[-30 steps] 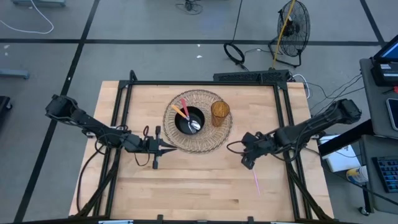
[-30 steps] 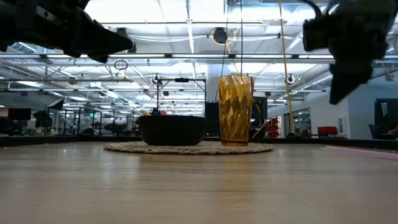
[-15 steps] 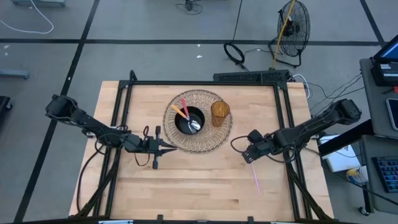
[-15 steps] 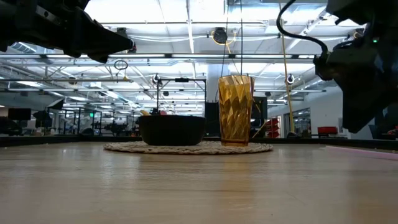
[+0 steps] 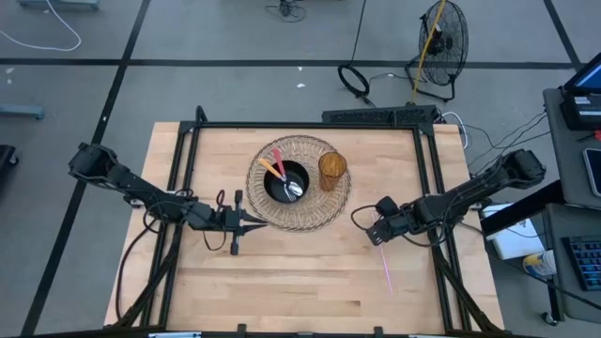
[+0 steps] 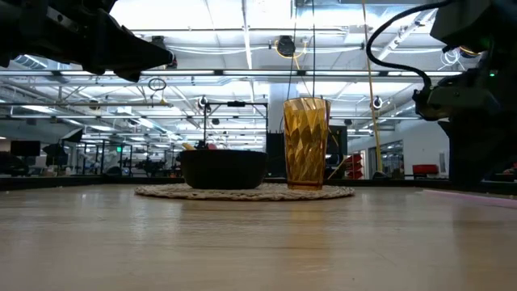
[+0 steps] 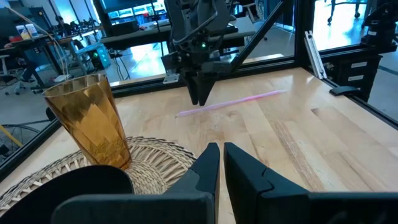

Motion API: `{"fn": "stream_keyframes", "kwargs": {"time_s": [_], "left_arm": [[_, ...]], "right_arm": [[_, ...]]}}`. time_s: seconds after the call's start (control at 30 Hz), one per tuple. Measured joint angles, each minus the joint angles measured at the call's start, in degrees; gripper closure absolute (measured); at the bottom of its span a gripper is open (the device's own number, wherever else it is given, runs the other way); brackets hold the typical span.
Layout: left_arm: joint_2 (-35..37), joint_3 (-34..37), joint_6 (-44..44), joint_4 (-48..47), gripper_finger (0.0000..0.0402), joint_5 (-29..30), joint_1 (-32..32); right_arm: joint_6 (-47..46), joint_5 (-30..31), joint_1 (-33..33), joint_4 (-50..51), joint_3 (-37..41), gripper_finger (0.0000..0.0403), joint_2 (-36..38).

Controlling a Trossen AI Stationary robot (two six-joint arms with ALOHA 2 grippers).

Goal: Pick & Place Utensil
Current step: Put the pink straw into the orange cup on the woven mat

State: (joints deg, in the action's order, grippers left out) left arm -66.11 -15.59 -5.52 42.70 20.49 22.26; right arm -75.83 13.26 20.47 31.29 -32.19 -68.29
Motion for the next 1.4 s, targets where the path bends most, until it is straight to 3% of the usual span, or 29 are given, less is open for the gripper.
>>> {"fn": "stream_keyframes", "kwargs": {"time_s": [0.83, 1.4], "left_arm": [[0.0, 0.0, 0.04, -0.23, 0.0378, -0.02, -0.04], [0.0, 0.0, 0.02, -0.48, 0.0378, -0.02, -0.04]], "right_arm": [[3.06, -1.15, -1.73, -2.15, 0.09, 0.0277, -5.64], [4.52, -1.27, -1.73, -1.38, 0.11, 0.0378, -5.68]]}}
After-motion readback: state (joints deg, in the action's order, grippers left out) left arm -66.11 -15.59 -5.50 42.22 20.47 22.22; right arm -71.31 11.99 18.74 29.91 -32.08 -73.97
